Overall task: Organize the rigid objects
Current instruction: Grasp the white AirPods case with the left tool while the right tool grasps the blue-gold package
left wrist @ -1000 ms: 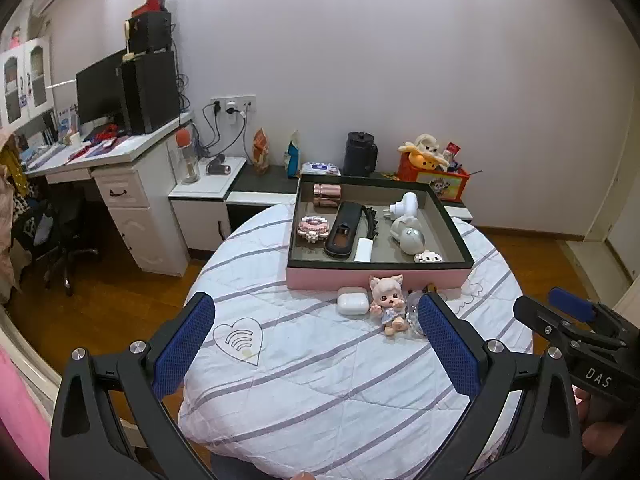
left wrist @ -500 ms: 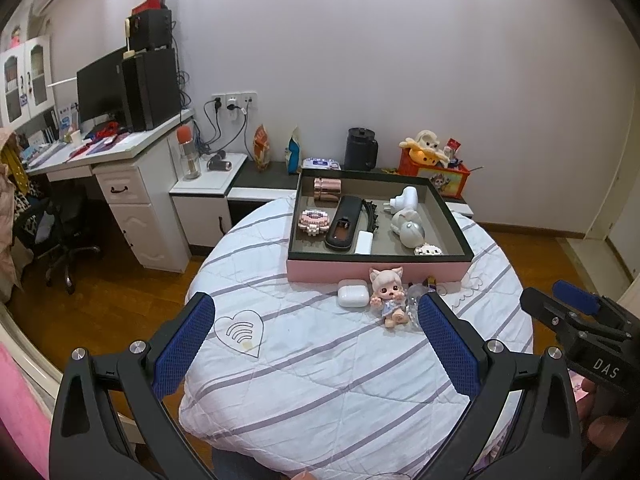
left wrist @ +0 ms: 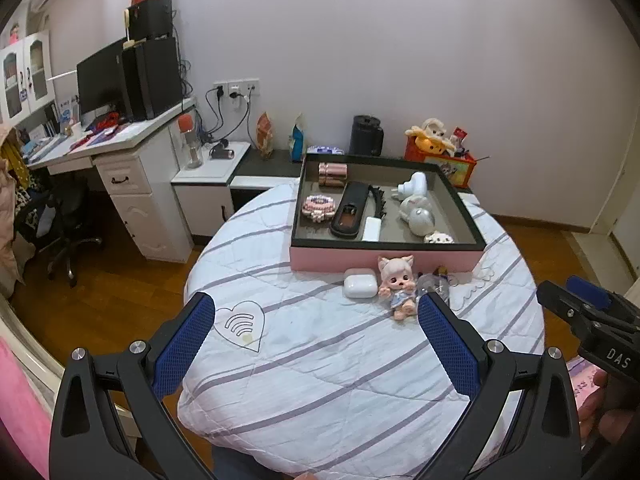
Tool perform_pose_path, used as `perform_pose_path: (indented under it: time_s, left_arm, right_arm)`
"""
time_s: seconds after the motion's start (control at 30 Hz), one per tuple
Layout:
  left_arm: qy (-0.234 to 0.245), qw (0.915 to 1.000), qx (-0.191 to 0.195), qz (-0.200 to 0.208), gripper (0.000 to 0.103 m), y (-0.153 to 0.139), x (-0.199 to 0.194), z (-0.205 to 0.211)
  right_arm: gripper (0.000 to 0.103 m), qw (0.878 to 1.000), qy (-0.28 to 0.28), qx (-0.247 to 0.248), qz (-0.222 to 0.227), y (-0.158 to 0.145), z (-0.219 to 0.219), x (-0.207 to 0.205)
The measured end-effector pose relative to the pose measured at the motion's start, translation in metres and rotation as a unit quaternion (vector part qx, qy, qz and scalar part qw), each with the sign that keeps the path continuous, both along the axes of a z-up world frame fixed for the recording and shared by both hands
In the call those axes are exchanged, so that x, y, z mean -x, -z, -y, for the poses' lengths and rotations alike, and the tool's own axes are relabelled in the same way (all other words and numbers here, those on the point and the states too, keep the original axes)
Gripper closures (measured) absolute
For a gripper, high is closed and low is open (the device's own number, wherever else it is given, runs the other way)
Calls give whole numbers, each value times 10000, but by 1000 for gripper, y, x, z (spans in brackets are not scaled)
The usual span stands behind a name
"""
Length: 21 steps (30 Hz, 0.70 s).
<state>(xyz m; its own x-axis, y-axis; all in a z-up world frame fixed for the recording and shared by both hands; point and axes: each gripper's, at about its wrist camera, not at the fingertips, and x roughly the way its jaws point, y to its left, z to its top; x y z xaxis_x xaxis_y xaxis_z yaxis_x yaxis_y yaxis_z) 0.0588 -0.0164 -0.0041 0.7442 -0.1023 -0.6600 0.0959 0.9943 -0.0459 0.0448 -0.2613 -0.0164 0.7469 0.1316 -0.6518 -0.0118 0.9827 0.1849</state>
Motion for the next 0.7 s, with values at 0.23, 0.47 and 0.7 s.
perform_pose_path:
  time_s: [0.23,0.47,0.7]
  left_arm:
    - [-81,9995,-121,-284,1,34,-23,0]
    - [-64,9975,-335,-622,1,77,-58,10]
    - [131,9950,-398,-901,1,112,-97,30]
  right_arm:
    - [22,9993,38,137,-356,27,3,-16]
    - [22,9968,-26,267,-750,59,0,-37]
    - [22,9934,-17,356,-1091,89,0,-61]
